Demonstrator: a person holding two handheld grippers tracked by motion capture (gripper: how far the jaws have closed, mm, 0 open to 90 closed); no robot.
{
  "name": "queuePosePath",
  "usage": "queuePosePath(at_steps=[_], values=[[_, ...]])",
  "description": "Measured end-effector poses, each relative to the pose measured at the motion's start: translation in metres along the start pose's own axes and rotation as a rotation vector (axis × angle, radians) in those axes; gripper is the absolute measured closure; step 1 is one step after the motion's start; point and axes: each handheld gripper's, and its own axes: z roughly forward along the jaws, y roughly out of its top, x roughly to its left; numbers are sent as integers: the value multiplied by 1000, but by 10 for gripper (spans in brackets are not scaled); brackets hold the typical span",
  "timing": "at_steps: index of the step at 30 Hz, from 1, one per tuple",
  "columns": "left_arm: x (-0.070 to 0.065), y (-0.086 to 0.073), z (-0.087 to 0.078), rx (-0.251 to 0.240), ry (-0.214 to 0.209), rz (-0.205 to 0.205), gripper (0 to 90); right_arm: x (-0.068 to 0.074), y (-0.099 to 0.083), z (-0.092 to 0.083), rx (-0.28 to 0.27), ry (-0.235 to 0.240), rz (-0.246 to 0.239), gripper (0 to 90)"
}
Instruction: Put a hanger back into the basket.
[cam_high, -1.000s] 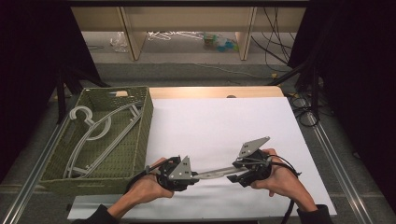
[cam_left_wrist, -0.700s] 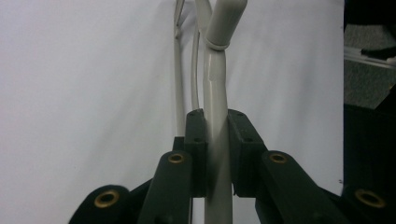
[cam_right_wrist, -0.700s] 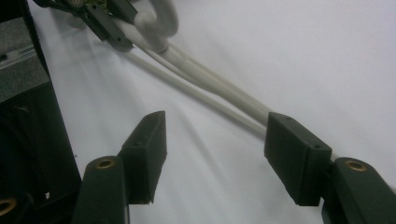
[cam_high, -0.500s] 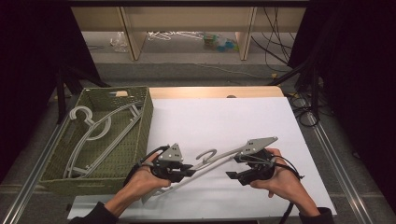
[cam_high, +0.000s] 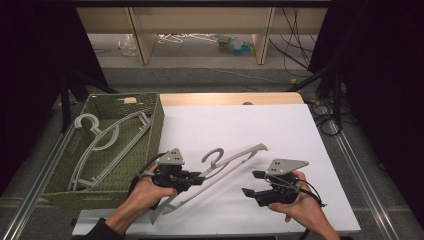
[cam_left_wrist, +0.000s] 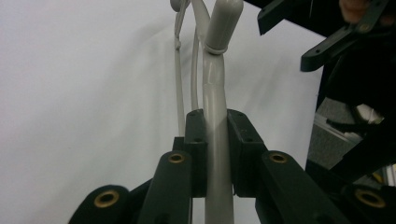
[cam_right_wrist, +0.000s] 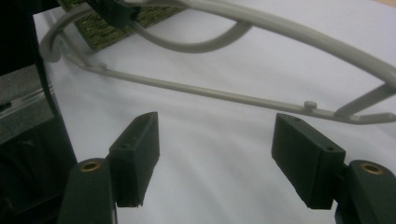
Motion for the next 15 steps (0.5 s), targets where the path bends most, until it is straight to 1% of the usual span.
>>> queuePosePath(at_steps=[1, 3, 4, 5, 6, 7, 8, 9, 10, 11, 13, 15], values=[[0, 0, -2, -6, 0, -5, 792, 0, -3, 0, -9, -2, 8, 326], [-1, 1, -6, -20, -2, -20, 792, 0, -4, 1, -16, 0, 5, 326], [0, 2, -8, -28, -12, -30, 792, 1, -6, 1, -17, 1, 13, 320], [0, 2, -10, -37, -10, -38, 792, 1, -6, 1, -17, 1, 13, 320], [0, 4, -14, -50, -11, -47, 792, 1, -6, 1, -18, 2, 11, 320], [-1, 7, -18, -67, -11, -56, 792, 2, -7, 0, -28, 5, 19, 320], [-1, 7, -18, -67, -11, -56, 792, 2, -7, 0, -28, 5, 19, 320], [-2, 10, -22, -75, -14, -58, 792, 2, -8, 0, -30, 13, 21, 321], [-3, 12, -26, -83, -20, -59, 792, 3, -8, -1, -38, 13, 22, 320], [-4, 14, -29, -89, -17, -69, 792, 4, -9, -2, -40, 16, 21, 317], [-5, 19, -34, -106, -23, -71, 792, 5, -9, -2, -41, 15, 21, 315], [-7, 23, -39, -113, -13, -68, 792, 5, -10, -2, -42, 22, 18, 308]])
